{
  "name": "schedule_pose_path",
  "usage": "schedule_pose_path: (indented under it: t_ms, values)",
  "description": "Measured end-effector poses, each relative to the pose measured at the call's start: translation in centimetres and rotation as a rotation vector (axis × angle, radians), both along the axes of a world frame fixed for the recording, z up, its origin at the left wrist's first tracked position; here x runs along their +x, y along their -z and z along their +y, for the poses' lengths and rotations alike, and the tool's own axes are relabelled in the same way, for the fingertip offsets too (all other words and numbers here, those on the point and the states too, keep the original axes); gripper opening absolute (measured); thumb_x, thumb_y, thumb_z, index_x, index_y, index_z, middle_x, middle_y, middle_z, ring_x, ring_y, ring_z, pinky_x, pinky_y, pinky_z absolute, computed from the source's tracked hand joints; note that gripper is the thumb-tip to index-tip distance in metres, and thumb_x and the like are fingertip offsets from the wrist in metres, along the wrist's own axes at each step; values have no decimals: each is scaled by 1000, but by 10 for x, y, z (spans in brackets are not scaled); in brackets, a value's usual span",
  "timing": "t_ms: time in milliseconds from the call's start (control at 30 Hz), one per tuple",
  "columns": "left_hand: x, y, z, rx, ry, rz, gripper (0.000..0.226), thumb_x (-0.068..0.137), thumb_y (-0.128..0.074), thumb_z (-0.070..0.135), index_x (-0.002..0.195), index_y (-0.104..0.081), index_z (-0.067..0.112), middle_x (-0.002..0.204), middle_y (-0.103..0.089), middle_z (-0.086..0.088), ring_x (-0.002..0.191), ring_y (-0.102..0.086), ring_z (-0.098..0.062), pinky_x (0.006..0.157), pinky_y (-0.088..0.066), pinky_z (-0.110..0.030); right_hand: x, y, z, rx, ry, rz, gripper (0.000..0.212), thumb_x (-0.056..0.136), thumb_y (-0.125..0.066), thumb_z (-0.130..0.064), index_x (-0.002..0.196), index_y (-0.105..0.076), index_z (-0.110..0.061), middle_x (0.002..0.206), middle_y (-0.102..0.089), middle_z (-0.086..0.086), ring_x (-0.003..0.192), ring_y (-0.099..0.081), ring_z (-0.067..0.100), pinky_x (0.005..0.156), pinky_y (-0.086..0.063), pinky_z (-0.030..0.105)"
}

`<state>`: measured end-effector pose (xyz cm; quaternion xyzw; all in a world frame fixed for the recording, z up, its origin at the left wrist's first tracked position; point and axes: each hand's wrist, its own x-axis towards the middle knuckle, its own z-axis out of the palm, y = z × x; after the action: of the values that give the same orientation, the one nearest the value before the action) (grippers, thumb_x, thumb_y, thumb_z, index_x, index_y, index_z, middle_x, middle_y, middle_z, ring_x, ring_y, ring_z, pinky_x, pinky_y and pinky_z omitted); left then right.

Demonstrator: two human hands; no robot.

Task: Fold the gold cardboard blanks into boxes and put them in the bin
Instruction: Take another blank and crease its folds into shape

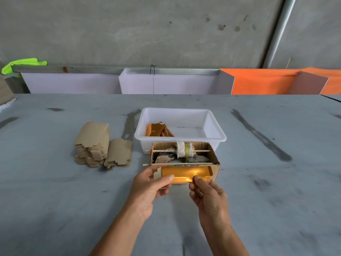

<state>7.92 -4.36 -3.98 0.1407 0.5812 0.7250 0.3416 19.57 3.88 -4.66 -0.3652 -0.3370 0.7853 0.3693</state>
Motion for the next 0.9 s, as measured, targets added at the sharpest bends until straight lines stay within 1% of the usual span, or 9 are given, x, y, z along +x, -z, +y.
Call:
schedule_pose_path:
  t_ms: [167,300,433,533,600,700,800,867,900]
  values:
    - [14,13,5,91,-78,-70,12,68,-74,-5,75,-71,3,67,-69,-12,58,-65,-19,51,-53,-25,-13,1,-17,-60,15,49,13,86,-62,0,75,-57,-4,57,-63,7,51,-61,10,49,-52,18]
    - [14,14,5,106,-120,-56,11,70,-73,-5,67,-72,5,65,-69,-15,55,-66,-19,50,-53,-25,-18,-2,-21,-70,9,41,10,86,-62,-1,77,-60,-2,58,-65,9,51,-62,10,49,-52,18]
    - [10,11,6,116,-177,-14,7,72,-72,-5,74,-70,1,64,-69,-16,54,-67,-21,50,-54,-25,-21,-6,-21,13,-28,-22,12,86,-64,-4,75,-59,-6,61,-66,7,53,-61,10,50,-49,21]
    - [3,7,7,153,-253,-49,10,73,-72,-3,82,-68,-1,67,-71,-15,56,-68,-23,52,-55,-26,-20,-12,-14,252,-53,-203,7,84,-69,-12,79,-66,-8,67,-69,2,61,-62,10,55,-47,22]
    - [-4,4,7,186,-306,-98,10,74,-71,-4,82,-66,0,65,-71,-12,54,-68,-21,51,-55,-25,-17,-19,-1,468,16,-347,5,82,-72,-13,85,-69,-12,73,-69,-1,70,-63,12,63,-50,24]
    - [-14,0,8,220,-348,-160,13,75,-70,-4,85,-64,1,63,-71,-8,53,-68,-19,49,-55,-23,-15,-28,28,841,87,-674,11,84,-67,-14,94,-71,-17,83,-67,-6,89,-62,17,79,-50,31]
    - [-17,-5,13,237,-370,-198,15,75,-70,-3,88,-64,0,64,-71,-9,54,-69,-19,49,-54,-22,-24,-33,52,1058,-47,-928,21,88,-60,-19,107,-70,-18,98,-66,2,110,-52,20,80,-45,26]
    - [-17,-9,16,259,-380,-211,16,76,-70,-4,90,-64,-1,66,-71,-11,53,-68,-19,48,-54,-22,-33,-34,60,1144,-179,-1062,23,92,-55,-24,110,-68,-20,101,-62,4,117,-44,21,77,-40,23]
    - [-17,-10,18,267,-387,-214,17,76,-70,-4,92,-64,-1,69,-70,-12,53,-68,-19,48,-54,-22,-37,-35,63,1174,-242,-1111,24,93,-52,-26,111,-68,-21,103,-62,4,118,-42,22,80,-42,24]
